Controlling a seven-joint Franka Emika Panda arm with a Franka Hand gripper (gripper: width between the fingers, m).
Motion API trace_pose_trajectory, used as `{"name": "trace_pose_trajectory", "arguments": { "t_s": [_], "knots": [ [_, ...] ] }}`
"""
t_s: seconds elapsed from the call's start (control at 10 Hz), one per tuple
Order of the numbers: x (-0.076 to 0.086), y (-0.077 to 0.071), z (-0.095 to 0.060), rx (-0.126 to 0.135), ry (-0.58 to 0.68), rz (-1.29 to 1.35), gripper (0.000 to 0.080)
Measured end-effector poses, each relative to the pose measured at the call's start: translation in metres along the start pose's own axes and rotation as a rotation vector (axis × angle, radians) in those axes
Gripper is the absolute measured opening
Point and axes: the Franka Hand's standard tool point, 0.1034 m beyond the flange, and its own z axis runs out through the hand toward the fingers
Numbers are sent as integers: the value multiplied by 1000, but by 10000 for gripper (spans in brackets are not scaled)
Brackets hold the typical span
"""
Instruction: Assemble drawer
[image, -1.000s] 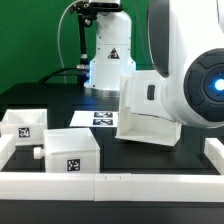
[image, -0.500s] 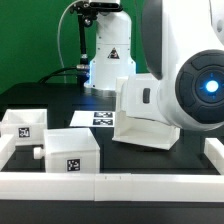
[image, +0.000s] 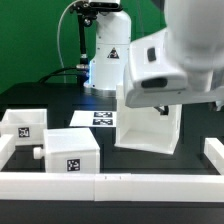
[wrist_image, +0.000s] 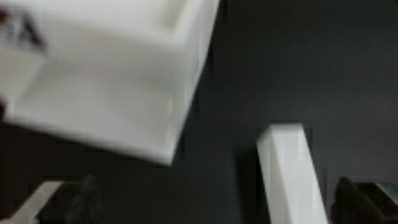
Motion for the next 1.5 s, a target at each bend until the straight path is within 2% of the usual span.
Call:
{"name": "trace_pose_trajectory", "arguments": {
  "t_s": [0.1,0.3,0.4,0.5,0.6,0.8,0.9,1.0,1.2,1.3,1.4,1.5],
  "knots": [
    [-5,0,-11,-9,78,-11,649],
    [-28,4,-36,-24,220,-34,649],
    [-48,12,-38,-30,297,-78,649],
    [-61,19,-35,-45,417,-114,649],
    [-71,22,-29,-44,511,-96,649],
    [-64,25,-32,-58,624,-94,649],
    [-67,26,-29,-57,609,-94,649],
    [-65,27,-27,-80,614,-159,649],
    [-65,36,-21,-148,612,-361,649],
    [-66,39,-18,-195,617,-480,649],
    [-71,40,-9,-222,619,-541,649],
    [-71,40,-9,-204,617,-495,649]
  ]
}}
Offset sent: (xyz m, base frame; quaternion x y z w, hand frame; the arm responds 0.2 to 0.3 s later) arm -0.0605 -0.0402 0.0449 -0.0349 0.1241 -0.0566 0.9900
